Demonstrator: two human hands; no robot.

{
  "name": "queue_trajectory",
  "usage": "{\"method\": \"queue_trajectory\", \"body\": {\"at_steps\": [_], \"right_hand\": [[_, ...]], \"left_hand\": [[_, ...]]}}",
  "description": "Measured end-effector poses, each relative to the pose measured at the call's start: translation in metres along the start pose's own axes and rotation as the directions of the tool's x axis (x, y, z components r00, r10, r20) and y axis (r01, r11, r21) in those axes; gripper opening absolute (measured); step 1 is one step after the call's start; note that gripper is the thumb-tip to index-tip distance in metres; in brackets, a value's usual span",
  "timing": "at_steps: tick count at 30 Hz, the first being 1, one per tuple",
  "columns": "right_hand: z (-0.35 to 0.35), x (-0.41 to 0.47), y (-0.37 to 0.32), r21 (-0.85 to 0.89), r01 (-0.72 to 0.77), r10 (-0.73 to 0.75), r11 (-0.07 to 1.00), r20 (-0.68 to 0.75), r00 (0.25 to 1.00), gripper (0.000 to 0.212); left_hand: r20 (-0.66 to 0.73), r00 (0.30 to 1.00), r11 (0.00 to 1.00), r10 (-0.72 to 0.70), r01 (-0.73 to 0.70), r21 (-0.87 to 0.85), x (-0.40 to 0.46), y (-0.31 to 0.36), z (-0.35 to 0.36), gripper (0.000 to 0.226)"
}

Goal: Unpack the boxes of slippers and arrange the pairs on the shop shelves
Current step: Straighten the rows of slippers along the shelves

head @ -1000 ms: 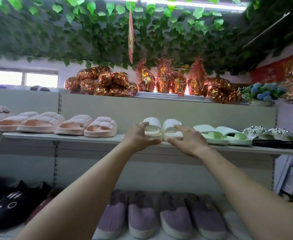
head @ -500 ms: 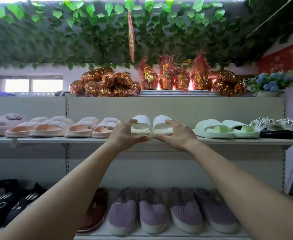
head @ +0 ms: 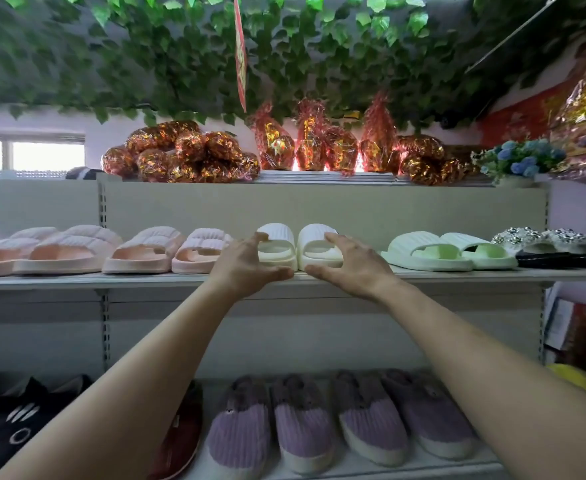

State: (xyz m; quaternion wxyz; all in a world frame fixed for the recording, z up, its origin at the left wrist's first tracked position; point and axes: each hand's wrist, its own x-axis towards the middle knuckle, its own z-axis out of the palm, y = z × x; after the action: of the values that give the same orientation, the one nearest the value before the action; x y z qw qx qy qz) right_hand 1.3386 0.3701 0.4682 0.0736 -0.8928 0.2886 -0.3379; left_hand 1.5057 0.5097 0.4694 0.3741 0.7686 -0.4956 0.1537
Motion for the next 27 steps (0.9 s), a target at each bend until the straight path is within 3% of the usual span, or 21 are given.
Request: {"method": "queue_trajectory", "body": {"at_steps": [11, 14, 18, 23, 27], "right_hand": [[-0.01, -0.003, 0.008, 0.024, 0.052, -0.052, 0.998, 0.001, 0.999, 0.087], [-0.033, -0.009, 0.027, -0.003, 0.086, -0.086, 0.996, -0.046, 0.995, 0.079], [-0.072, -0.014, 0.082, -0.021, 0.052, -0.054, 0.998, -0.141, 0.988, 0.072], [-0.114, -0.019, 0.174, -0.054, -0.037, 0.026, 0.998, -0.195, 0.98, 0.071], [-0.129, -0.02, 0.23, -0.085, -0.083, 0.073, 0.993, -0.118, 0.99, 0.076]], "left_hand": [[0.052, 0.997, 0.998, -0.063, 0.062, 0.025, -0.007, 0.017, -0.007, 0.087], [-0.03, 0.998, 0.997, -0.055, 0.057, 0.054, -0.009, 0.04, -0.001, 0.092], [-0.093, 0.995, 0.999, 0.045, -0.045, -0.002, -0.009, 0.099, 0.034, 0.091], [0.028, 0.99, 0.989, 0.139, -0.138, -0.05, 0.002, 0.182, 0.104, 0.092], [0.098, 0.987, 0.99, 0.126, -0.119, -0.078, 0.019, 0.224, 0.154, 0.094]]}}
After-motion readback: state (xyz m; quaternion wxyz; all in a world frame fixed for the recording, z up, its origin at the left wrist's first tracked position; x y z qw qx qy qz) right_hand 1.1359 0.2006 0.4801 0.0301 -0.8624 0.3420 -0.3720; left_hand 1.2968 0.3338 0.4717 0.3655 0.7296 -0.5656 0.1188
